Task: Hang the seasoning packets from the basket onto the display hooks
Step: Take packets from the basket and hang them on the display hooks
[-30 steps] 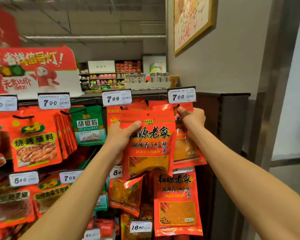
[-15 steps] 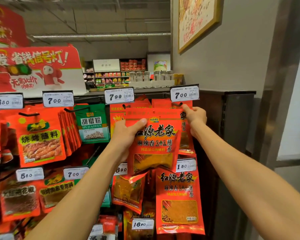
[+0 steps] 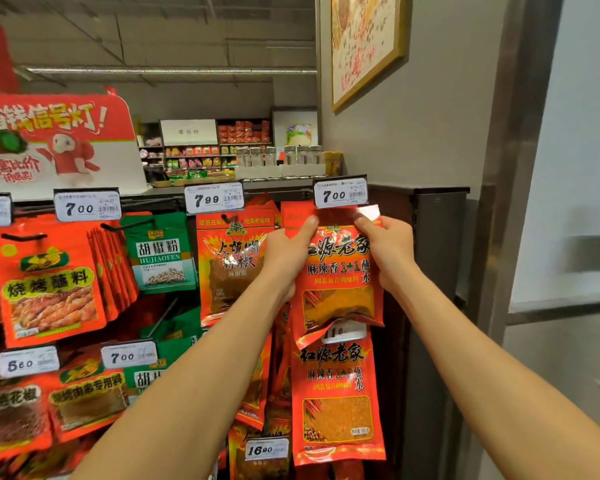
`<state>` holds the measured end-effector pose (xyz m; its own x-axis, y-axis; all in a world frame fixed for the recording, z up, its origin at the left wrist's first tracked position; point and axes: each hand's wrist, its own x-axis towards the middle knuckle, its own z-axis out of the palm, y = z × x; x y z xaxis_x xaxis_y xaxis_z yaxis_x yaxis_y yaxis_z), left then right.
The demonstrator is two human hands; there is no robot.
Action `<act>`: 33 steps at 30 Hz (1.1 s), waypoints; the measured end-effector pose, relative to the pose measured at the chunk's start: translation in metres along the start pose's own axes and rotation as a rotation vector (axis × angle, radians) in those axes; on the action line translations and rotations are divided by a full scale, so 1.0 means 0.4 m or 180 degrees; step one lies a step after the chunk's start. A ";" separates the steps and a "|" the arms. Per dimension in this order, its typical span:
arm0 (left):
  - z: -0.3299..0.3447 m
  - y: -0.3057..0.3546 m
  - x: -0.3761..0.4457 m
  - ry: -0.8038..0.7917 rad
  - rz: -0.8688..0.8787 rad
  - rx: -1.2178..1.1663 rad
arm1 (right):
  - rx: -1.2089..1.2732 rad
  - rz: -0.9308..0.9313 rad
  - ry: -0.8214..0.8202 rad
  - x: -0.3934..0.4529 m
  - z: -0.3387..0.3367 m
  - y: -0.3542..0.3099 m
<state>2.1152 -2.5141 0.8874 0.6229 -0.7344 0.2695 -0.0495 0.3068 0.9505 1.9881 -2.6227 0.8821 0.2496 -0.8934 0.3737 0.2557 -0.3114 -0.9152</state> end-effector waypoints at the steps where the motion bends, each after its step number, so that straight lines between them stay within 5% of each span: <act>1: 0.007 0.006 0.003 0.0042 0.0012 0.0063 | -0.0030 0.0021 0.0091 0.008 0.003 0.000; 9: 0.031 0.030 0.040 0.0205 -0.0010 0.0320 | -0.0154 -0.0085 0.0392 0.035 0.012 -0.004; 19: -0.040 -0.075 0.050 0.0066 0.0407 0.0746 | -0.0217 -0.0123 -0.0219 0.008 -0.034 0.063; 33: 0.013 -0.127 0.248 0.1017 -0.0119 0.1071 | -0.0832 0.0461 0.0181 0.233 0.081 0.170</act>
<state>2.1754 -2.6058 0.8666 0.8357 -0.5017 0.2233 -0.2403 0.0315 0.9702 2.0590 -2.7166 0.8593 0.2113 -0.9490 0.2341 -0.0296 -0.2457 -0.9689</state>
